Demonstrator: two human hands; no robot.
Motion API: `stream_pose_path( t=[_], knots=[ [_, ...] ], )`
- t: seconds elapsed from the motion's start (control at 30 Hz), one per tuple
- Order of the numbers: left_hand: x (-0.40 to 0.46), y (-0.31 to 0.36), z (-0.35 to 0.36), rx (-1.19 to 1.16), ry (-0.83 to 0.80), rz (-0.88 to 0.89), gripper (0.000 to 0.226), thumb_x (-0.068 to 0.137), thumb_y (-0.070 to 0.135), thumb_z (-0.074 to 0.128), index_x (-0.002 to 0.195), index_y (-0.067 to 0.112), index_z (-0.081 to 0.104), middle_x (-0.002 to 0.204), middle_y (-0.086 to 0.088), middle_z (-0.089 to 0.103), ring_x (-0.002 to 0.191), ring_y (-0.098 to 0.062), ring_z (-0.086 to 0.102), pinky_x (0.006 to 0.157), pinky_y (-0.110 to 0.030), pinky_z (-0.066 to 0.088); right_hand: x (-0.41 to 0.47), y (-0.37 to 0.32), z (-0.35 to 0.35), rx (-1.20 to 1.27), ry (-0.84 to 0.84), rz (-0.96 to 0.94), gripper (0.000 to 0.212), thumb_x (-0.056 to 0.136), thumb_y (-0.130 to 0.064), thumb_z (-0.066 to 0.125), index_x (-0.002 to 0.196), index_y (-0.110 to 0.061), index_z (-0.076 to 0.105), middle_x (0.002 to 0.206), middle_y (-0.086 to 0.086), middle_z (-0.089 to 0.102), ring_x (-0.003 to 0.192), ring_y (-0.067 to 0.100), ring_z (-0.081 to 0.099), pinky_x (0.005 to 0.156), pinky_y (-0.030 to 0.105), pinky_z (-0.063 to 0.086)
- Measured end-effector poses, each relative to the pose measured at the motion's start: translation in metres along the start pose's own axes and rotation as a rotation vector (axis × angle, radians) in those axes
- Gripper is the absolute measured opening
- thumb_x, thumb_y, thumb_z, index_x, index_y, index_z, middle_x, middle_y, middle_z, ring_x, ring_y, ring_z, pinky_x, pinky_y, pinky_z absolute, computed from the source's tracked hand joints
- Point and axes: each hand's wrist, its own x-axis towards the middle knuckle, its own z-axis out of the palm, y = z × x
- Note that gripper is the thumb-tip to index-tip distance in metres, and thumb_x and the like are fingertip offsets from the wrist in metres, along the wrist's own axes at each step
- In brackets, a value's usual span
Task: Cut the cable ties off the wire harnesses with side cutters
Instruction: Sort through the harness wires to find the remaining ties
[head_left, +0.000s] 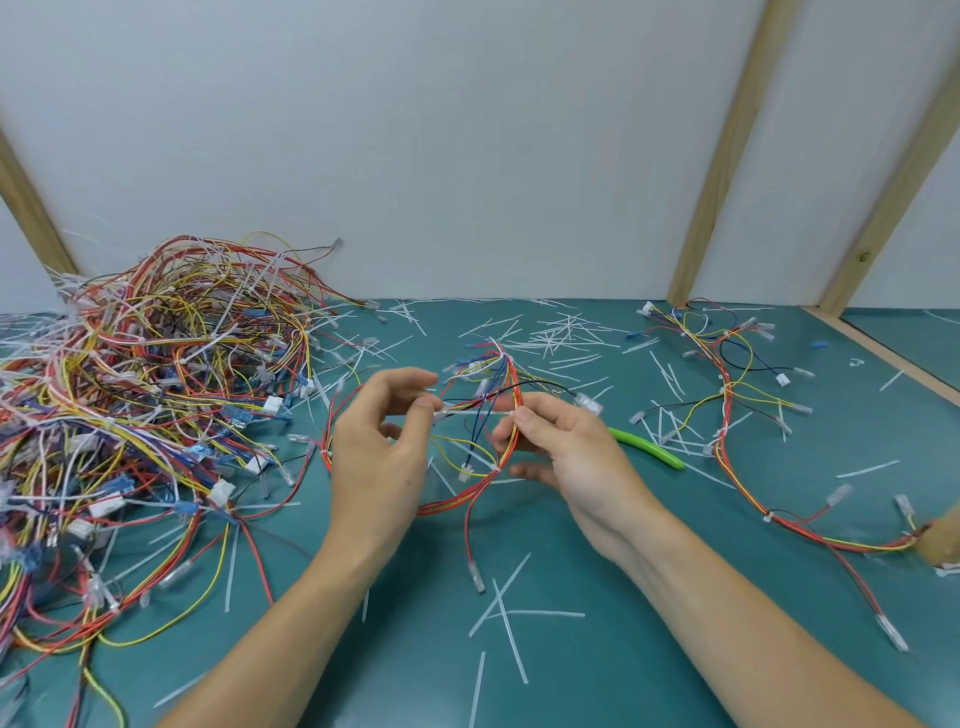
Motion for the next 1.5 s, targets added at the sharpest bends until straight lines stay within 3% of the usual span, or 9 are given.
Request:
stream_pose_path(
  t=[0.3, 0.47, 0.57, 0.67, 0.77, 0.93, 1.07, 1.23, 1.5],
  knots=[
    [-0.008, -0.001, 0.004, 0.351, -0.205, 0.163, 0.043, 0.083, 0.038, 0.077, 0.122, 0.028, 0.065, 0.118, 0.01, 0.056, 0.116, -0.009, 0.053, 0.103, -0.034, 0.042, 0.001, -0.002, -0.004, -0.021, 0.03, -0.049, 0.018, 0.104, -0.014, 0.056, 0.098, -0.019, 0.072, 0.083, -0.008, 0.073, 0.084, 0.005, 0.067, 0.075, 0.026, 0.048],
    [-0.007, 0.001, 0.003, 0.351, -0.096, 0.212, 0.016, 0.085, 0.038, 0.069, 0.099, 0.029, 0.069, 0.13, 0.008, 0.053, 0.128, -0.003, 0.045, 0.107, -0.026, 0.033, -0.002, -0.002, -0.001, -0.205, 0.069, -0.257, 0.009, 0.093, -0.005, 0.067, 0.089, 0.001, 0.073, 0.079, -0.01, 0.073, 0.078, 0.002, 0.066, 0.072, 0.017, 0.048],
    [-0.004, 0.001, 0.002, 0.164, -0.09, 0.093, 0.013, 0.095, 0.029, 0.059, 0.089, 0.022, 0.067, 0.099, 0.01, 0.07, 0.102, -0.006, 0.065, 0.092, -0.026, 0.047, -0.006, -0.004, 0.003, -0.297, 0.08, -0.378, 0.013, 0.088, -0.016, 0.061, 0.085, -0.013, 0.073, 0.071, -0.003, 0.065, 0.071, 0.011, 0.057, 0.07, 0.027, 0.045],
    [0.0, -0.005, 0.002, 0.14, -0.219, -0.01, 0.022, 0.098, 0.032, 0.058, 0.086, 0.019, 0.072, 0.077, 0.003, 0.07, 0.078, -0.015, 0.066, 0.076, -0.033, 0.049, -0.008, -0.004, 0.005, -0.326, 0.033, -0.444, 0.026, 0.094, -0.009, 0.058, 0.088, -0.031, 0.071, 0.077, -0.017, 0.066, 0.077, 0.004, 0.06, 0.076, 0.02, 0.046],
    [0.001, -0.008, 0.001, 0.101, -0.332, -0.017, 0.037, 0.094, 0.046, 0.062, 0.085, 0.014, 0.078, 0.078, -0.014, 0.062, 0.078, -0.022, 0.053, 0.077, -0.037, 0.042, -0.007, -0.005, 0.005, -0.33, 0.013, -0.432, 0.033, 0.101, -0.001, 0.055, 0.092, -0.028, 0.072, 0.084, -0.024, 0.067, 0.08, -0.001, 0.06, 0.079, 0.016, 0.046],
    [0.002, -0.003, 0.001, 0.013, -0.306, -0.083, 0.007, 0.089, 0.032, 0.072, 0.086, 0.036, 0.076, 0.09, 0.016, 0.075, 0.087, 0.001, 0.064, 0.09, -0.03, 0.044, -0.004, -0.006, 0.001, -0.28, 0.039, -0.372, 0.034, 0.102, 0.0, 0.055, 0.094, -0.028, 0.072, 0.08, -0.015, 0.068, 0.079, 0.001, 0.063, 0.076, 0.012, 0.049],
    [0.003, -0.002, 0.0, -0.172, -0.273, -0.181, 0.019, 0.077, 0.039, 0.077, 0.091, 0.027, 0.08, 0.086, -0.004, 0.076, 0.075, -0.006, 0.057, 0.079, -0.028, 0.044, -0.003, -0.005, 0.001, -0.275, 0.06, -0.347, 0.031, 0.101, 0.0, 0.058, 0.097, -0.026, 0.073, 0.09, 0.008, 0.075, 0.081, 0.007, 0.07, 0.081, 0.026, 0.057],
    [0.006, -0.007, 0.0, -0.188, -0.238, -0.178, 0.009, 0.082, 0.015, 0.081, 0.086, 0.021, 0.075, 0.081, 0.009, 0.074, 0.08, -0.006, 0.063, 0.078, -0.02, 0.047, -0.002, -0.003, 0.002, -0.229, 0.07, -0.284, 0.027, 0.099, 0.001, 0.06, 0.088, -0.022, 0.071, 0.074, -0.006, 0.074, 0.073, 0.005, 0.069, 0.071, 0.022, 0.055],
    [0.004, -0.009, 0.002, -0.157, -0.205, -0.092, 0.012, 0.074, 0.029, 0.08, 0.084, 0.032, 0.075, 0.084, 0.006, 0.076, 0.081, -0.007, 0.067, 0.081, -0.019, 0.05, -0.004, -0.003, 0.004, -0.105, 0.084, -0.125, 0.019, 0.102, -0.005, 0.059, 0.092, -0.018, 0.07, 0.069, -0.008, 0.074, 0.064, 0.001, 0.066, 0.058, 0.018, 0.054]
  ],
)
